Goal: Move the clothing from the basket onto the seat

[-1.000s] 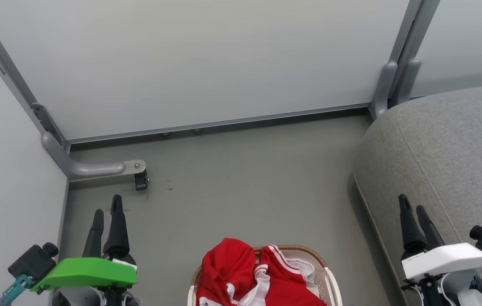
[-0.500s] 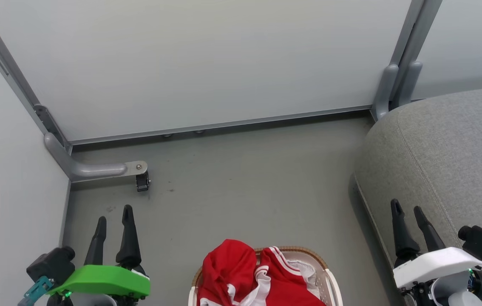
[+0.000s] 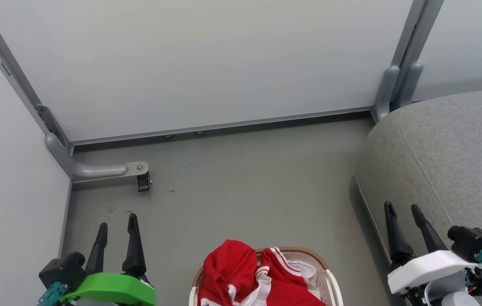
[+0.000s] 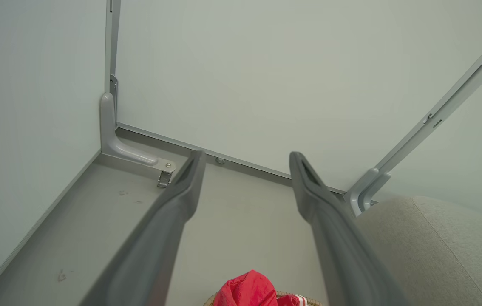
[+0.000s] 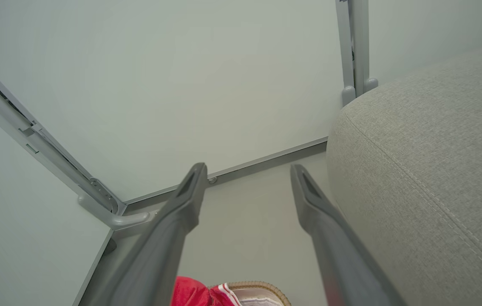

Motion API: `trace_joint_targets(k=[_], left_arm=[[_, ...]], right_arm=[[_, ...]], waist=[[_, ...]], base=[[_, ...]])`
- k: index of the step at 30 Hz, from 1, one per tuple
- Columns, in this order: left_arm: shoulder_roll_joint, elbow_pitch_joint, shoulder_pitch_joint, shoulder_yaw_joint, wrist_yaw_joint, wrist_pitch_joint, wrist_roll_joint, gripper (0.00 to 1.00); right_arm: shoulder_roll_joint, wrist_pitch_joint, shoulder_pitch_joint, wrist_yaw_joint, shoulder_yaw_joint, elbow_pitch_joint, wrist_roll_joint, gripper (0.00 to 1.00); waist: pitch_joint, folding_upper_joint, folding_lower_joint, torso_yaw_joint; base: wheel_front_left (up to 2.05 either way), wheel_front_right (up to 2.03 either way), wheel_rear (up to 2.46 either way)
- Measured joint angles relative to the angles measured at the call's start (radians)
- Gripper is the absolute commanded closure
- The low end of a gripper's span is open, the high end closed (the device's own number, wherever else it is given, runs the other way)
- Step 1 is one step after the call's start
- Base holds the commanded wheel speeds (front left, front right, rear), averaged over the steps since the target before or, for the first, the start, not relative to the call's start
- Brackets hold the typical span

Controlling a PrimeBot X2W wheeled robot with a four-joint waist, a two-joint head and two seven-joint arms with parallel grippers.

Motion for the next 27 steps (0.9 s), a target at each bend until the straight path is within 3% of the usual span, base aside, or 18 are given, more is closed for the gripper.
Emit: trace_joint_targets(k=[27], left_arm=[[0.002,0.071,0.006,-0.029,0.008,-0.06,0.187,0.0]], right_arm=[[-0.003,-0.058,0.006,0.0,0.034,0.009,-0.245,0.0]], waist=[[-0.004,0.0,0.0,0.008]], base=[[0.0,0.0,0.0]])
